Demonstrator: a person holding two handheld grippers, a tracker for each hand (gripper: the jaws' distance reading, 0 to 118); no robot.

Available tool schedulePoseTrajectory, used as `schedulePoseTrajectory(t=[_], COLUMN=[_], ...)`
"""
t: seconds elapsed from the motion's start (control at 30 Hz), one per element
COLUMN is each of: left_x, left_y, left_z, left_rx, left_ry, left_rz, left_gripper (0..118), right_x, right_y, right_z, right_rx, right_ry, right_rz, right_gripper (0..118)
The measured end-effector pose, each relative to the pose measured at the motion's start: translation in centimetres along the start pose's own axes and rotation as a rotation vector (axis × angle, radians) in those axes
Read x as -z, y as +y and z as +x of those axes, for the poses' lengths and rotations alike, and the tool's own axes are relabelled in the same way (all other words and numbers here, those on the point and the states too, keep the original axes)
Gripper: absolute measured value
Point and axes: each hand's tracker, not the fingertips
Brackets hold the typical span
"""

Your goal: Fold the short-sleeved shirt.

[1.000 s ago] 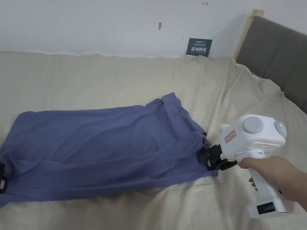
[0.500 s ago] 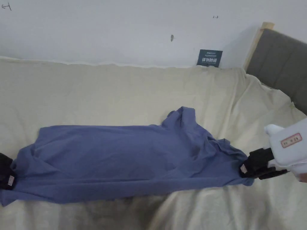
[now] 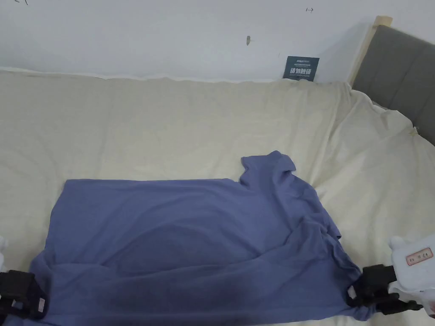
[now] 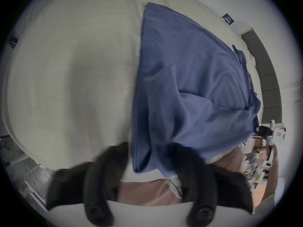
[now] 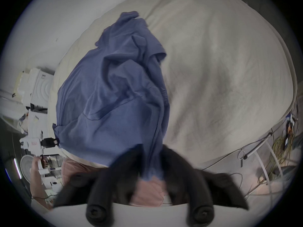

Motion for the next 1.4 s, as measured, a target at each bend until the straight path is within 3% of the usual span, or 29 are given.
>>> schedulePoseTrajectory(t=[0.03, 0.07, 0.1, 0.2, 0.3, 0.4, 0.57, 0.6, 0.63, 0.67, 0.7, 0.77, 0.9, 1.03, 1.17, 1.27, 1.3, 1.33, 1.37, 1.4], left_x=[-0.2, -0.5, -0.9, -1.5, -2.8, -5.1, -9.5, -10.3, -10.9, -11.5, -11.8, -12.5, -13.1, -11.9, -6.6, -3.7, -2.9, -2.4, -1.5, -0.4], left_y=[-0.2, -0.3, -0.4, -0.9, -1.3, -1.5, -2.4, -2.6, -2.7, -2.7, -2.5, -2.1, 1.2, 8.6, 18.1, 22.5, 23.6, 24.3, 25.5, 26.6], left_z=[-0.2, -0.4, -0.7, -1.9, -2.3, -1.7, 0.6, 0.9, 1.2, 1.4, 1.7, 1.8, 2.4, 4.2, 5.6, 6.7, 7.0, 6.9, 6.8, 6.7], left_rx=[0.009, 0.016, 0.017, -0.012, -0.06, -0.052, -0.003, 0.004, 0.015, 0.027, 0.04, 0.063, 0.055, 0.095, 0.077, 0.102, 0.108, 0.112, 0.121, 0.121], left_ry=[0.024, 0.047, 0.079, 0.064, 0.029, 0.006, -0.131, -0.14, -0.144, -0.153, -0.157, -0.172, -0.182, -0.089, -0.045, 0.068, 0.068, 0.053, 0.059, 0.127], left_rz=[0.008, 0.01, 0.018, 0.01, 0.073, 0.162, 0.296, 0.332, 0.369, 0.417, 0.443, 0.499, 0.495, 0.476, 0.299, 0.3, 0.305, 0.314, 0.307, 0.242], left_gripper=[91, 91, 91, 91, 91, 91, 89, 81, 63, 25, 0, 0, 0, 0, 0, 0, 0, 16, 47, 87], right_x=[-0.1, -0.3, -0.6, -1.8, -2.7, -3.9, -5.9, -6.3, -6.6, -7.0, -7.1, -7.1, -6.9, -5.4, -2.2, -0.6, -0.1, 0.4, 0.9, 1.5], right_y=[0.0, 0.0, -0.1, -0.2, -0.6, -0.8, -1.5, -1.5, -1.6, -1.7, -1.6, -1.5, 0.5, 3.7, 7.2, 8.3, 8.6, 8.7, 8.8, 8.8], right_z=[0.1, 0.3, 0.5, 1.0, 0.6, -0.9, -5.4, -6.5, -7.6, -9.0, -10.3, -12.4, -15.1, -17.0, -16.9, -16.6, -16.6, -16.6, -16.7, -16.7], right_rx=[0.012, 0.013, 0.008, 0.007, 0.016, 0.041, 0.001, -0.03, -0.07, -0.128, -0.17, -0.237, -0.283, -0.375, -0.374, -0.422, -0.444, -0.466, -0.487, -0.504], right_ry=[-0.042, -0.067, -0.082, -0.135, -0.113, -0.017, 0.18, 0.214, 0.226, 0.218, 0.21, 0.198, 0.262, 0.233, 0.107, 0.093, 0.091, 0.086, 0.074, 0.066], right_rz=[-0.001, -0.007, 0.001, 0.036, 0.072, 0.136, 0.233, 0.246, 0.269, 0.309, 0.345, 0.386, 0.4, 0.399, 0.389, 0.381, 0.37, 0.361, 0.35, 0.337], right_gripper=[112, 116, 111, 111, 111, 111, 110, 102, 84, 49, 0, 0, 0, 0, 0, 0, 0, 0, 0, 0])
